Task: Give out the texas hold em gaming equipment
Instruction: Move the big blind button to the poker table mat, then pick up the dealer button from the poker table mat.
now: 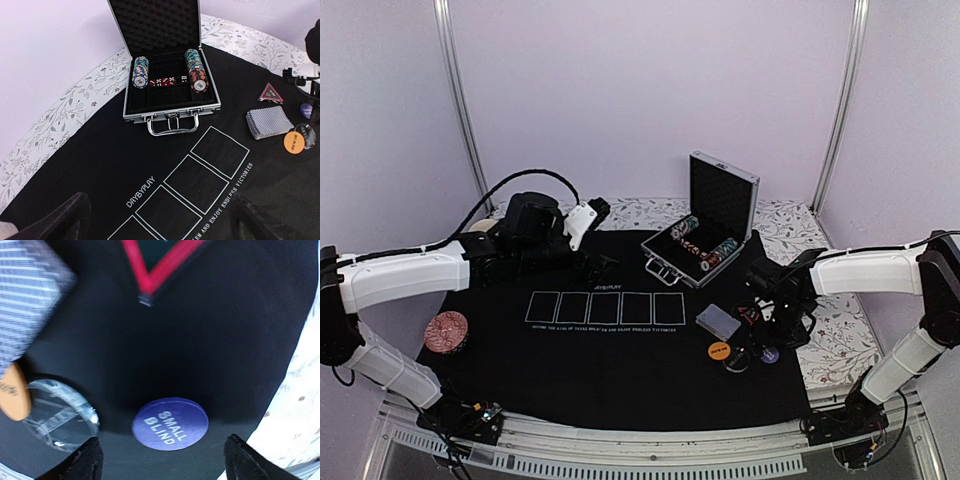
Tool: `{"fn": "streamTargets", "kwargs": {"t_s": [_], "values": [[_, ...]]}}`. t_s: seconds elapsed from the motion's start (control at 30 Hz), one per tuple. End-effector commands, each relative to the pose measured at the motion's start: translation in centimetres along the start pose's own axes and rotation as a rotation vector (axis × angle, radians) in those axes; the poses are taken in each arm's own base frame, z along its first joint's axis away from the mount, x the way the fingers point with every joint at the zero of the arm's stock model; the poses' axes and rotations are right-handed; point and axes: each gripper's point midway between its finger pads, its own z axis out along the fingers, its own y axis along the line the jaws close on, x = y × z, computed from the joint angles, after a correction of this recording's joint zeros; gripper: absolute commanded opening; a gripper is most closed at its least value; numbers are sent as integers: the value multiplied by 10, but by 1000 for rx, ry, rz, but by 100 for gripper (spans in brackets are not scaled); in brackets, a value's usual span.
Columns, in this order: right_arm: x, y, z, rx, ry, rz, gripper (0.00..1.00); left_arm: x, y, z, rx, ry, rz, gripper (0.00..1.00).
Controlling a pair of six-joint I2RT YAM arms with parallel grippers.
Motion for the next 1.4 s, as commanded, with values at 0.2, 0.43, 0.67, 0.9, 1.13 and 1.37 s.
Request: {"fn": "streamTargets", "kwargs": {"t_s": [0.2, 0.43, 0.67, 0.9, 1.13, 1.37], "values": [[-8, 71, -13, -139, -52, -259, 99, -7, -3, -6, -2, -32, 19, 98], [-9, 68, 3, -65, -5, -293, 99, -7, -2, -7, -6, -36, 25, 98], [-11, 81, 7, -51, 0, -332, 89, -7, -2, -7, -9, -35, 30, 98], [-5, 77, 11, 14, 25, -336, 68, -7, -2, -7, -11, -37, 32, 98], [5, 72, 0, 33, 57, -331, 49, -7, -1, -7, -13, -37, 34, 98], [16, 54, -23, 76, 71, -298, 42, -7, -1, -8, -13, -39, 33, 98]]}}
